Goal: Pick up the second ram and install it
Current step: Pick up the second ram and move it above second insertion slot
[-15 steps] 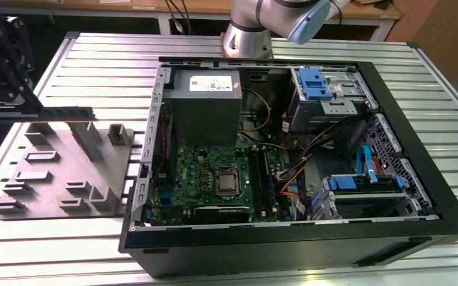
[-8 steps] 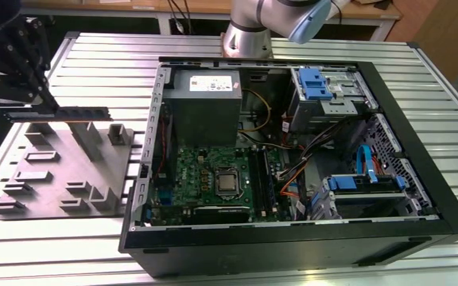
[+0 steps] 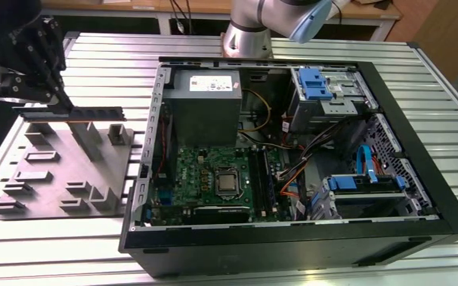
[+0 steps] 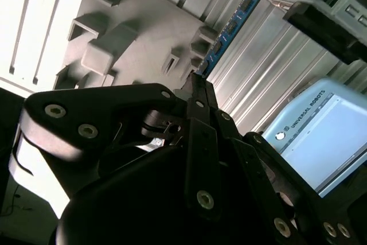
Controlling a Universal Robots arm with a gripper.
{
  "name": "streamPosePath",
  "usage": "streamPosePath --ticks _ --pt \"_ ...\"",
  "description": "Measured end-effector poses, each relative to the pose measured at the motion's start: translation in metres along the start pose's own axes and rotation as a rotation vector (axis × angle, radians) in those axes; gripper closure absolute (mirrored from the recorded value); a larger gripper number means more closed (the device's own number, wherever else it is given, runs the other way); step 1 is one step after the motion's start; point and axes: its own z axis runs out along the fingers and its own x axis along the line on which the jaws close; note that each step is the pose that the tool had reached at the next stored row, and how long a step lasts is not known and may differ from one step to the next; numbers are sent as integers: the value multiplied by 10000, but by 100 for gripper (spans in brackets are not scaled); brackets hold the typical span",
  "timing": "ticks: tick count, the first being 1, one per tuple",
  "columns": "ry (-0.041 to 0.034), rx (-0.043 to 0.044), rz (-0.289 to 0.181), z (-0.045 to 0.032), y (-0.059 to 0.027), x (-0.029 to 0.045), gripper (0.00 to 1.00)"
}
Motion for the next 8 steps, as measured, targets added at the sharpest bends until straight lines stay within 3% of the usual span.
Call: streamPosePath --ticks 8 --pt "0 0 0 3 -209 -1 89"
